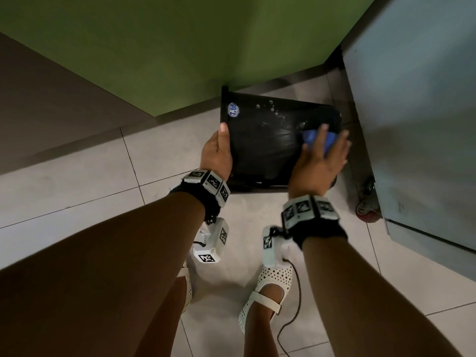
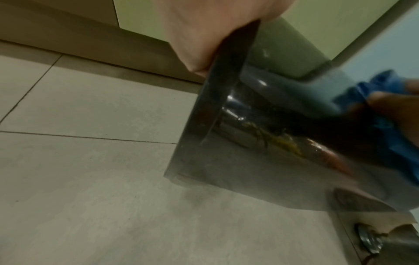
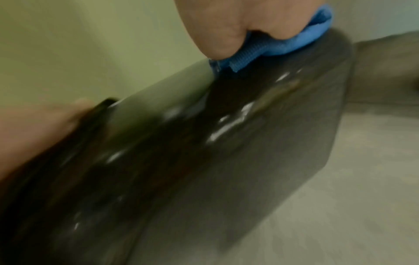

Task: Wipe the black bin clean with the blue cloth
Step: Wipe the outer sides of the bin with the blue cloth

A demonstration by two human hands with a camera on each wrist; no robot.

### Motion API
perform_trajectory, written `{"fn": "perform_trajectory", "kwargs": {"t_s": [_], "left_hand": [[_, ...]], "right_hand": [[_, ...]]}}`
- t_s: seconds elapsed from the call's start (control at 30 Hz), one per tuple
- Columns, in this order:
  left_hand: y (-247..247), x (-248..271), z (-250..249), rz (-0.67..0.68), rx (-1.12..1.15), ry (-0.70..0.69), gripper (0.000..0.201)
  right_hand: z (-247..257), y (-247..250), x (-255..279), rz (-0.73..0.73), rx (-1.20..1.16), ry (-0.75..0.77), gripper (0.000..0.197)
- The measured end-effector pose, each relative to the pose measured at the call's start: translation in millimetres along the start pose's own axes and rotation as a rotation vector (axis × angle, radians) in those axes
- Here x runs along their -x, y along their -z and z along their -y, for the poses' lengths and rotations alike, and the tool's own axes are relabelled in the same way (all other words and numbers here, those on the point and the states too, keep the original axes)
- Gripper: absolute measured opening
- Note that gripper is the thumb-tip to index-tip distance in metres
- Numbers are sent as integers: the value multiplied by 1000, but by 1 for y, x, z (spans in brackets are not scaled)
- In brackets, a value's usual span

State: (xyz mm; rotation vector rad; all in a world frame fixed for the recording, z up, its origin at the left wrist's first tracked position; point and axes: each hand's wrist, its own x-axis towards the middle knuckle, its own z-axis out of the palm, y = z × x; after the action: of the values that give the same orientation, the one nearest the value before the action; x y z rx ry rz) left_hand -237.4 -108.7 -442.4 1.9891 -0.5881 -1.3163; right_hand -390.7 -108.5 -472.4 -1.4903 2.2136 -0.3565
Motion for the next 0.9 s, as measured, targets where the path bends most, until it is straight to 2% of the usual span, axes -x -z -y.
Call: {"fn": "perform_trajectory", "kwargs": {"t_s": [0.07,0.1,0.17,0.2,0.27,0.33,0.4,0.43,0.5,0.57,0.67,0.73,0.8,0.9], "left_hand": [[0,0,-1,-3,-5,-9,48],[0,-1,-1,-9,-8,-13,48],[-1,-3,1,-19,-21,-14,49],[-1,-3,2,-18,-23,-11,49],[-1,-4,2,-23,-14,-3,49],[-1,-5,2,-37,-9,-4,48],[-1,-5,1,-40,3,-11,46],[-1,-5,1,-34,0,-16,46],[0,-4,1,-26,-34,-37,46],[0,-4,1,-14,-46,-34,47],[-1,-5,0,-4,-37,-22,47],[-1,-7,0,-7,-33,-19,48],[-1,-7,-1,-15,-33,-19,48],[-1,-8,4,-29,-39,-49,46]], "right_hand": [[-6,8,-21,-13,-44,-205,51],[-4,10,-25,-25,-51,-261,51],[5,4,-17,-39,-15,-232,51],[12,-1,-6,-34,7,-143,51],[29,-15,20,-10,38,139,52],[43,-23,38,75,96,414,49],[50,-24,35,181,143,579,49],[50,-22,26,222,145,608,48],[42,-16,1,174,145,561,47],[31,-6,-30,86,158,373,48],[24,3,-66,37,134,48,48],[29,0,-65,-1,128,-3,49],[38,-7,-43,15,109,146,48],[51,-18,6,145,134,489,48]]}}
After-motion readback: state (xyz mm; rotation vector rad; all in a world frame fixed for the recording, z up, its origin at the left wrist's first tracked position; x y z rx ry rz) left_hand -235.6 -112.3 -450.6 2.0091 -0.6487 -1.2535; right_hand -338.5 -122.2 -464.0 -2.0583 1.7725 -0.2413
